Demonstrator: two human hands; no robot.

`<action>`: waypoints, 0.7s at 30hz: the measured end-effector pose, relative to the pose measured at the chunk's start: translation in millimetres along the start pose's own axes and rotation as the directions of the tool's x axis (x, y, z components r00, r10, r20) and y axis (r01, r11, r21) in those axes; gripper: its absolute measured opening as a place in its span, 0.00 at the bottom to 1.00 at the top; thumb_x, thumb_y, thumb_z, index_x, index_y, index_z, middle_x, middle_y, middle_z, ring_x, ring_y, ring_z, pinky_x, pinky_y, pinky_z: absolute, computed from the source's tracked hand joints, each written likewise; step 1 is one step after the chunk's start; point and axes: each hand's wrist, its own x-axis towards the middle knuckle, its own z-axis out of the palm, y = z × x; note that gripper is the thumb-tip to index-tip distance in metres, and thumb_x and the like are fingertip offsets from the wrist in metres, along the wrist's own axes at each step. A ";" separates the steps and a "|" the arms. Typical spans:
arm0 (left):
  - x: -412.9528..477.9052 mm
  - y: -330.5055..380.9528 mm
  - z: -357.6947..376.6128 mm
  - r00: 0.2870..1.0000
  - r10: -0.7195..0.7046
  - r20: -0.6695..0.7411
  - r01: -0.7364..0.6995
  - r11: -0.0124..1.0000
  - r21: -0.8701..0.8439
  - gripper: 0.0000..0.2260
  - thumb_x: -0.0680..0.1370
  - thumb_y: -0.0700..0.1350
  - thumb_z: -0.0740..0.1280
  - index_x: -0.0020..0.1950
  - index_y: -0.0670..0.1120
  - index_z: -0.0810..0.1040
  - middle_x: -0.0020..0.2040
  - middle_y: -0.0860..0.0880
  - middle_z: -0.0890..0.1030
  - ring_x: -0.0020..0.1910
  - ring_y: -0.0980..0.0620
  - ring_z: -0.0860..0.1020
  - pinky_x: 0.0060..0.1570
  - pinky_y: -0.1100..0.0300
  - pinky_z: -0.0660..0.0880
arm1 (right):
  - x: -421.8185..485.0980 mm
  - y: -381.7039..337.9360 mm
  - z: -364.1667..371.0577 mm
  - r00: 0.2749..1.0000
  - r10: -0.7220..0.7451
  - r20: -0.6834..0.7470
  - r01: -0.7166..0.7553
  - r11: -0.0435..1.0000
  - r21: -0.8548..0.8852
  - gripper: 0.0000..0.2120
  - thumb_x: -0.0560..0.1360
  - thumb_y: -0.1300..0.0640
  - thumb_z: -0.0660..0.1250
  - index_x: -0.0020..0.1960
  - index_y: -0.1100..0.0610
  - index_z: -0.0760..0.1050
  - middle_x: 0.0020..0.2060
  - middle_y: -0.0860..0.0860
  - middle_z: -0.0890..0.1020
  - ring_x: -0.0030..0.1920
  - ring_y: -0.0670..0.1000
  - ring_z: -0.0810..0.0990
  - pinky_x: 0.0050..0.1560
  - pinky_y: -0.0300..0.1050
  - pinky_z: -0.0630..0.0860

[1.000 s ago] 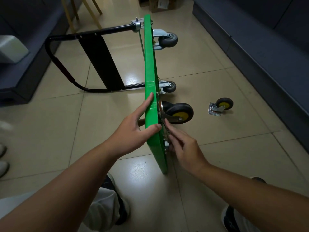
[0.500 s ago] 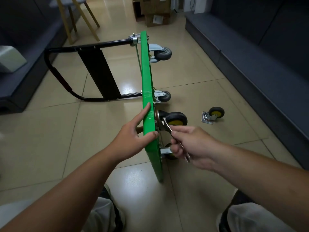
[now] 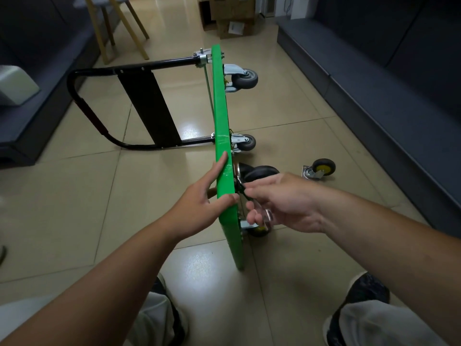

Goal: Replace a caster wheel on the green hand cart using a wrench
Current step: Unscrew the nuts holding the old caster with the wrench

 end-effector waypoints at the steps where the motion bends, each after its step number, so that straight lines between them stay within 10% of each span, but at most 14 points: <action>1: 0.0 0.2 0.6 1.000 -0.009 0.003 0.009 1.000 -0.011 0.37 0.81 0.47 0.70 0.79 0.72 0.53 0.82 0.58 0.58 0.75 0.48 0.69 0.68 0.47 0.75 | -1.3 6.7 0.3 0.999 -0.038 -0.005 0.038 0.999 -0.010 0.15 0.83 0.63 0.62 0.68 0.59 0.73 0.36 0.57 0.77 0.28 0.51 0.80 0.27 0.39 0.76; 9: -2.7 1.2 0.6 1.000 -0.018 -0.013 0.018 1.000 -0.003 0.36 0.81 0.46 0.69 0.79 0.70 0.53 0.81 0.59 0.58 0.74 0.48 0.69 0.61 0.49 0.79 | 22.3 76.7 -7.2 0.899 -0.438 -0.018 0.407 0.848 -0.340 0.24 0.81 0.63 0.64 0.74 0.45 0.69 0.40 0.66 0.80 0.33 0.61 0.81 0.37 0.54 0.83; 15: -1.5 0.8 -0.9 1.000 -0.017 -0.012 0.017 1.000 0.010 0.36 0.80 0.48 0.70 0.79 0.70 0.54 0.81 0.58 0.59 0.75 0.46 0.68 0.60 0.48 0.80 | 53.3 117.7 -13.6 0.689 -0.723 -0.054 0.570 0.586 -0.576 0.26 0.81 0.63 0.64 0.76 0.46 0.67 0.61 0.47 0.81 0.57 0.50 0.82 0.59 0.45 0.80; 21: 3.1 5.6 4.0 0.999 -0.009 -0.034 0.010 1.000 0.022 0.38 0.75 0.55 0.71 0.79 0.71 0.55 0.80 0.57 0.61 0.73 0.47 0.71 0.60 0.48 0.80 | 13.1 133.9 -17.5 0.896 -0.412 -0.167 0.337 0.875 -0.348 0.22 0.82 0.65 0.61 0.74 0.51 0.71 0.35 0.55 0.80 0.32 0.55 0.82 0.36 0.44 0.80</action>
